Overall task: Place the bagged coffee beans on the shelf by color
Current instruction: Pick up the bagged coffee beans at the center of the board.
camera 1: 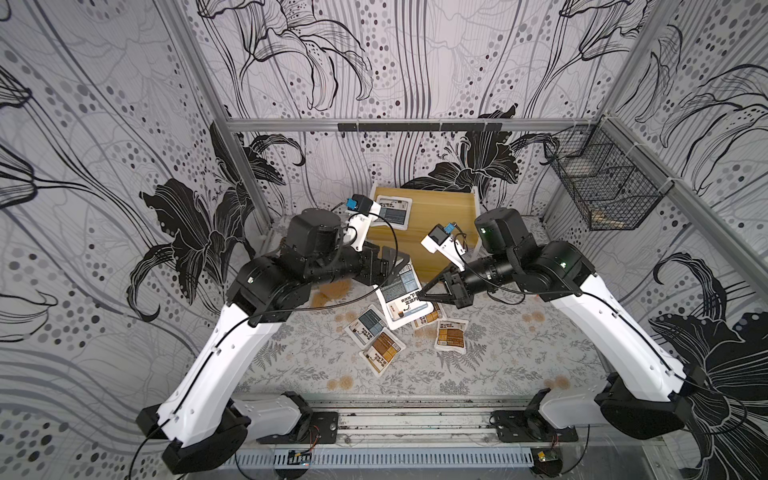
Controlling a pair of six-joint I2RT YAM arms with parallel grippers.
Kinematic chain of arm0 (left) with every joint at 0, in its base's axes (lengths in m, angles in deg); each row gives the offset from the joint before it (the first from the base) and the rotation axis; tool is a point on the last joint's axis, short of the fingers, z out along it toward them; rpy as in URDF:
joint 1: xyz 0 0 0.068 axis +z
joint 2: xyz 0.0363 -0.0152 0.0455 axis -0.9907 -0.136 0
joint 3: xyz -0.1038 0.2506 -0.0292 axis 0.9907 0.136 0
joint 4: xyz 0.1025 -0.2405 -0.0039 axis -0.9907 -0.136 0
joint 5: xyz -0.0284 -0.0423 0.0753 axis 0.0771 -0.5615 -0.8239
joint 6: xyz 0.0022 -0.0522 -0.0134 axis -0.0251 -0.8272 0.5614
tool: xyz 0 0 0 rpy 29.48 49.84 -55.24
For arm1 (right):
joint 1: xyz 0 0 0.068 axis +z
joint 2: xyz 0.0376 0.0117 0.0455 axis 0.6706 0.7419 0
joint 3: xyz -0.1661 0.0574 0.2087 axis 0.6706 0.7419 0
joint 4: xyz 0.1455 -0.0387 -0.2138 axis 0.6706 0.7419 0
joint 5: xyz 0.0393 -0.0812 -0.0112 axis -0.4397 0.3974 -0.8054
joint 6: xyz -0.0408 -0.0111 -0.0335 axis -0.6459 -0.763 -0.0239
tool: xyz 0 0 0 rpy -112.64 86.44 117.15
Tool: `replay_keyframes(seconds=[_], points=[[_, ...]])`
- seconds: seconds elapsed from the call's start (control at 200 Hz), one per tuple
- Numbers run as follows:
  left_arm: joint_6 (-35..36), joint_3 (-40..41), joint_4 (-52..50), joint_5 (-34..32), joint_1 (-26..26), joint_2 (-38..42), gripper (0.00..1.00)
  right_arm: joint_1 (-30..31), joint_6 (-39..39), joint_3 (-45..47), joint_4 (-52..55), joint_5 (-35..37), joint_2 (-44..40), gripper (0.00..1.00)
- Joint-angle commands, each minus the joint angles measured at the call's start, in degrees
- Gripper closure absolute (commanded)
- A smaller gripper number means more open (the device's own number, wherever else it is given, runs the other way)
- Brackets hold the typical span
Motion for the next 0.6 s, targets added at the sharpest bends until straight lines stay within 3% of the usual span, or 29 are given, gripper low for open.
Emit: replay_keyframes(seconds=[0.0,0.195,0.29,0.456,0.596], points=[[2.47,-0.53,0.68,8.61,0.52,-1.55,0.19,0.37,-1.9,-0.21,-0.71,-1.58,-0.92,1.0],[2.55,2.34,1.78,11.81,0.87,-2.25,0.31,0.38,-2.03,-0.92,-0.72,-1.9,-0.73,1.0],[2.11,3.88,3.1,13.55,1.7,-1.92,0.47,0.39,-2.32,-1.08,-0.48,-1.71,-0.47,1.0],[1.45,4.45,4.09,14.14,2.77,-1.48,0.56,0.37,-2.32,-0.88,-0.62,-1.4,-0.03,1.0],[1.03,4.79,4.36,14.14,3.24,-1.35,0.74,0.4,-2.27,-0.84,-0.72,-0.62,0.3,1.0]])
